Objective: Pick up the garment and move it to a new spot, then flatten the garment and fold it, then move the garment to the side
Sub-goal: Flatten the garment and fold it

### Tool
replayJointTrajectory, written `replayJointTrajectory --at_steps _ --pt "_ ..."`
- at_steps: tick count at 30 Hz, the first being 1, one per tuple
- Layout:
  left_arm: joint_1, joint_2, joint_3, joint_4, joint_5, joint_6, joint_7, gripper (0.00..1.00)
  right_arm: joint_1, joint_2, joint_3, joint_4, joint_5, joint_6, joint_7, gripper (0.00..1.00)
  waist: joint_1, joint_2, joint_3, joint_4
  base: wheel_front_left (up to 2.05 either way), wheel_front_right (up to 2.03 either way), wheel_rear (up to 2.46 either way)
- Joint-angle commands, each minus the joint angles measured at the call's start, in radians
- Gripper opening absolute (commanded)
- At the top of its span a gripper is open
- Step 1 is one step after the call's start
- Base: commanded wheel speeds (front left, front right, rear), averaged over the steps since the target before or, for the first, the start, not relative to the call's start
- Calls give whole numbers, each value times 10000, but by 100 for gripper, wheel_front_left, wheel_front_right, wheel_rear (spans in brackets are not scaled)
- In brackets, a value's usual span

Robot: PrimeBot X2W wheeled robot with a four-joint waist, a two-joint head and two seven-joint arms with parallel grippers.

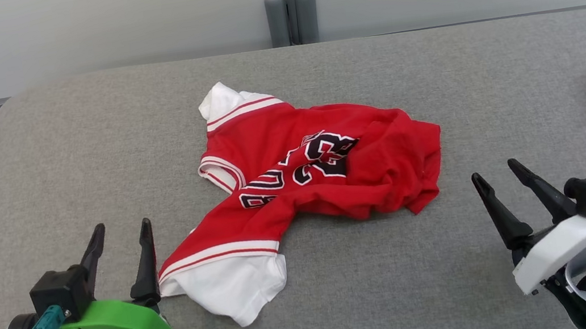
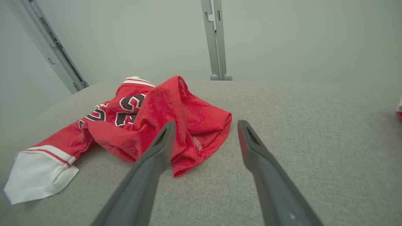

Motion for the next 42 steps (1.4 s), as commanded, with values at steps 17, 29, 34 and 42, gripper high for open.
replayJointTrajectory --at_steps 17,29,34,42 --pt "14 -558 -334 -568 -40 185 -48 100 -2550 -410 2093 3325 896 -5 1822 100 0 0 872 1319 0 0 0" --pt "133 -487 -293 -406 -102 260 -48 100 -3253 -670 2872 3758 1240 -6 362 0 0 0 747 1043 0 0 0" --pt "303 -510 -353 -325 -203 266 2 100 -3283 -1396 2848 3245 1099 -6 303 0 0 0 477 677 0 0 0" --pt "429 -528 -418 -253 -308 277 39 100 -2649 -2907 2866 1567 1354 -6 1417 0 0 0 426 194 0 0 0"
